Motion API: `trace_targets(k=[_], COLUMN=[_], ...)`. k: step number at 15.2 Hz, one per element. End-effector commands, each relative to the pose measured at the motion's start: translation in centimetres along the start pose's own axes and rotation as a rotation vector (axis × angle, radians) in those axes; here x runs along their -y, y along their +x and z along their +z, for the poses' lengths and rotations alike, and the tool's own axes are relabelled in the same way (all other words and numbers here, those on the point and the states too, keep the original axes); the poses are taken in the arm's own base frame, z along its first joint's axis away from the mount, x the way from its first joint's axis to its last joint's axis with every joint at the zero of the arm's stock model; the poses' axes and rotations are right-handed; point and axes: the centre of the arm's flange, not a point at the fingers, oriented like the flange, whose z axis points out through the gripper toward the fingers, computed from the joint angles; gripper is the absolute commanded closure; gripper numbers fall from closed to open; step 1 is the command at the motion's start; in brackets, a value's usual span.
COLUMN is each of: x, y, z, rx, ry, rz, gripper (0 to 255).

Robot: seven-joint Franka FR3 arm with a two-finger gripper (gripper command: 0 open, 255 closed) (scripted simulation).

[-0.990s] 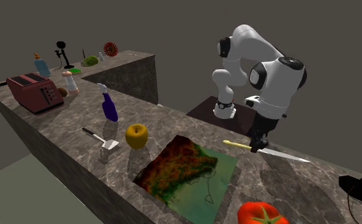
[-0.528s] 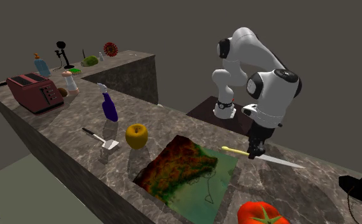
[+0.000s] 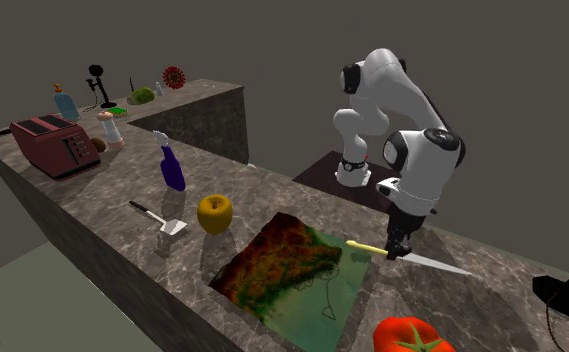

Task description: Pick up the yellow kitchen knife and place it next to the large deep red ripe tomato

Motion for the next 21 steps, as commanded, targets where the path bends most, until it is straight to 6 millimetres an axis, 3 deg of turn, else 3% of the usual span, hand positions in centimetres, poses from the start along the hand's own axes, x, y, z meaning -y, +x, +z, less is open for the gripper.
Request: trace_targets(k=[1,4,11,12,17,21], x=[-0.1,-0.1,-0.1,-0.1,-0.1,-0.1], y=[-0.1,-0.2,-0.2,-0.2,-0.2,-0.2], z=[1.0,2.5,2.5,2.5,2.5,-2.5], rx=[0.000,0.000,0.000,0.000,0.000,0.000], ry=[0.001,0.001,0.001,0.001,0.001,0.001], rz=[0.000,0.000,0.000,0.000,0.000,0.000], gripper=[255,255,255,0,0,0])
